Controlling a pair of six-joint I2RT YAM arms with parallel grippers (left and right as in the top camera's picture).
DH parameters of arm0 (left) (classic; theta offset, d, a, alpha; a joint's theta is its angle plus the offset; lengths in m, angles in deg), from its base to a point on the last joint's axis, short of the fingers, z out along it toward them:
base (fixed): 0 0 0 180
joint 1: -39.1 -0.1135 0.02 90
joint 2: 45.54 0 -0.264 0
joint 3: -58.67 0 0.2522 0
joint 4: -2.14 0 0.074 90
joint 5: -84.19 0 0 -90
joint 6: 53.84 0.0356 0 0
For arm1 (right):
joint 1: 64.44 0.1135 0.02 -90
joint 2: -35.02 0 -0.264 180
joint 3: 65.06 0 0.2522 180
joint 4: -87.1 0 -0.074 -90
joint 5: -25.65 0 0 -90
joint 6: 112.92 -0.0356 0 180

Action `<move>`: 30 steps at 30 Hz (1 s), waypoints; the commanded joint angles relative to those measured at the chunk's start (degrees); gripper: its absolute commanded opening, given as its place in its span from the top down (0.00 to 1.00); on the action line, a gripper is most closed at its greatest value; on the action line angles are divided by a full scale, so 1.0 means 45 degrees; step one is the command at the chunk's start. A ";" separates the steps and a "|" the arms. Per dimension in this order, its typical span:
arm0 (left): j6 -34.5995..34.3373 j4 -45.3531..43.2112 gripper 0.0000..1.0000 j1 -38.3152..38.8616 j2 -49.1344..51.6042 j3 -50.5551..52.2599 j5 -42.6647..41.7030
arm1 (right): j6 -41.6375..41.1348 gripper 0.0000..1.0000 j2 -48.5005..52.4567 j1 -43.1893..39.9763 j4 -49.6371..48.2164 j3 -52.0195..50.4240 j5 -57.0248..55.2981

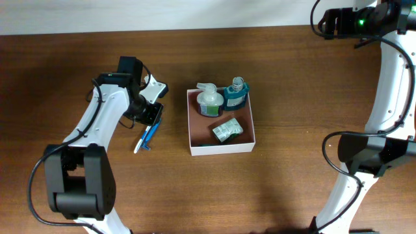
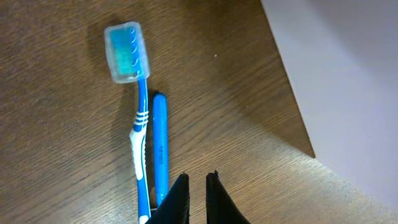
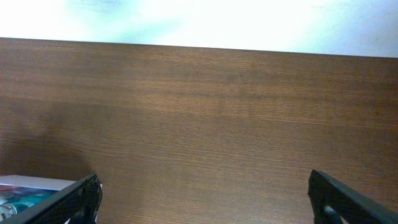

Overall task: Pack container
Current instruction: 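Lower the left gripper onto the blue razor handle and close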

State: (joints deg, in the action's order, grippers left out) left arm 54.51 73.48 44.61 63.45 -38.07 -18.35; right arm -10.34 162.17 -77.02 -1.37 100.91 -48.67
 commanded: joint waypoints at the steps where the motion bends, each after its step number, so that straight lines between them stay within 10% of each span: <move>1: -0.0316 -0.0024 0.86 0.0029 0.0495 0.0102 0.0219 | -0.0005 0.01 -0.0034 -0.0044 -0.0034 0.0058 -0.0015; 30: -0.0311 0.0102 0.69 0.0015 0.1851 0.0102 0.1015 | -0.0005 0.01 -0.0034 -0.0044 -0.0034 0.0058 -0.0015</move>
State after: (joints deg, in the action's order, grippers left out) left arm 53.07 73.83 44.61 71.19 -38.01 -15.72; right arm -10.32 162.17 -77.02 -1.37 100.91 -48.67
